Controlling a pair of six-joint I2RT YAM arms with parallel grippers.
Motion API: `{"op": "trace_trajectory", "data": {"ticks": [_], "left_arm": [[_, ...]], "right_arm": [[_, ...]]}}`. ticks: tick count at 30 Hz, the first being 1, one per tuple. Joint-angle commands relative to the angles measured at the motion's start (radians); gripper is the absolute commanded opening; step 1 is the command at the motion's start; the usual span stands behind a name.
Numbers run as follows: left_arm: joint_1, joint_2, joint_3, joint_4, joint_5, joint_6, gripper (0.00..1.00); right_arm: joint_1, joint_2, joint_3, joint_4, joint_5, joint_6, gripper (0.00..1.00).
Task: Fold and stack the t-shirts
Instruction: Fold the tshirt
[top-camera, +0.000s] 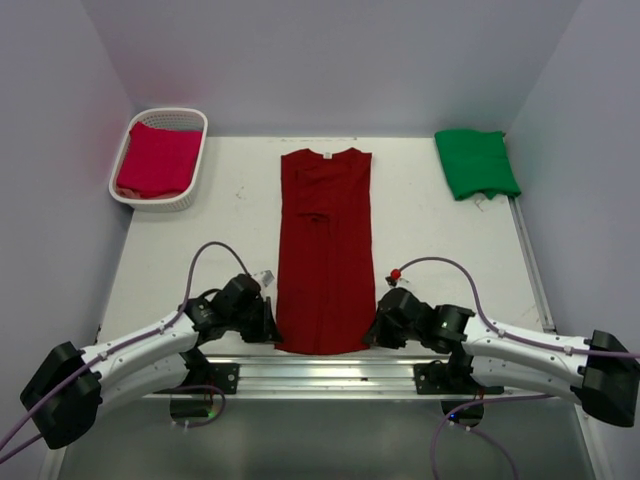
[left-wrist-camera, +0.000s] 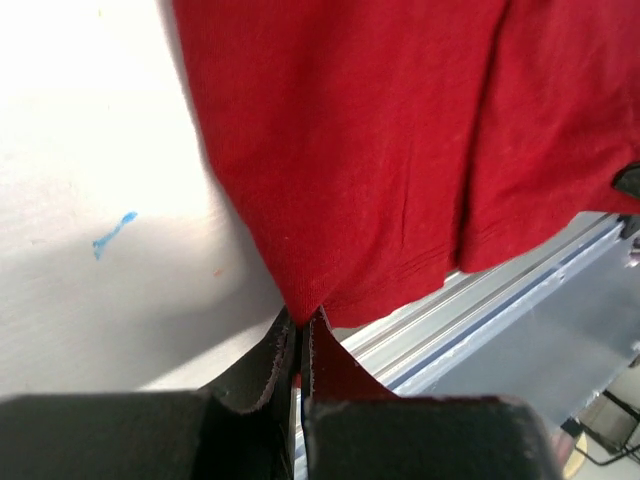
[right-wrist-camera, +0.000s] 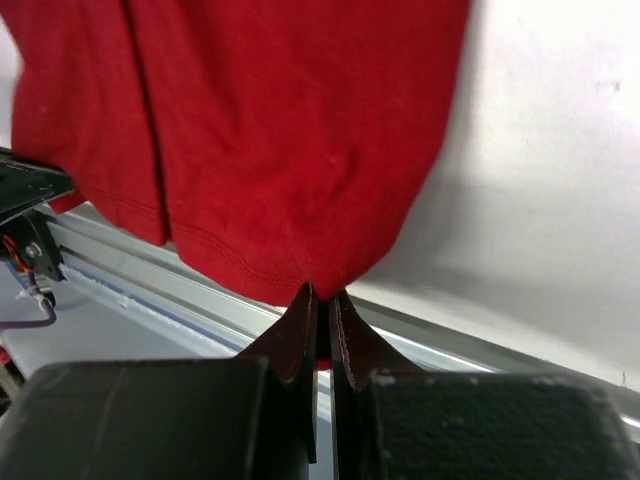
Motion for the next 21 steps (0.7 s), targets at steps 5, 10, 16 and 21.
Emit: {"op": "trace_trajectory", "data": {"ticks": [5,10,16,21], "left_arm": [[-0.005,-0.011,0.127,0.055,-0.108,0.032,0.00],[-0.005,0.037,0.257,0.053,-0.208,0.098,0.00],[0.000,0.113,0.350,0.064,-0.378,0.181,0.00],[0.024,0.213,0.376,0.184,-0.448,0.258,0.00]], "right_arm": [[0.000,0.066,0.158,-0.028,0.127,-0.130,0.00],[-0.012,0.091,0.268,-0.074,0.236,-0.225,0.00],[-0.110,0.132,0.388,-0.109,0.328,-0.372,0.00],[-0.240,0.199,0.442,-0.027,0.315,-0.483,0.00]]}}
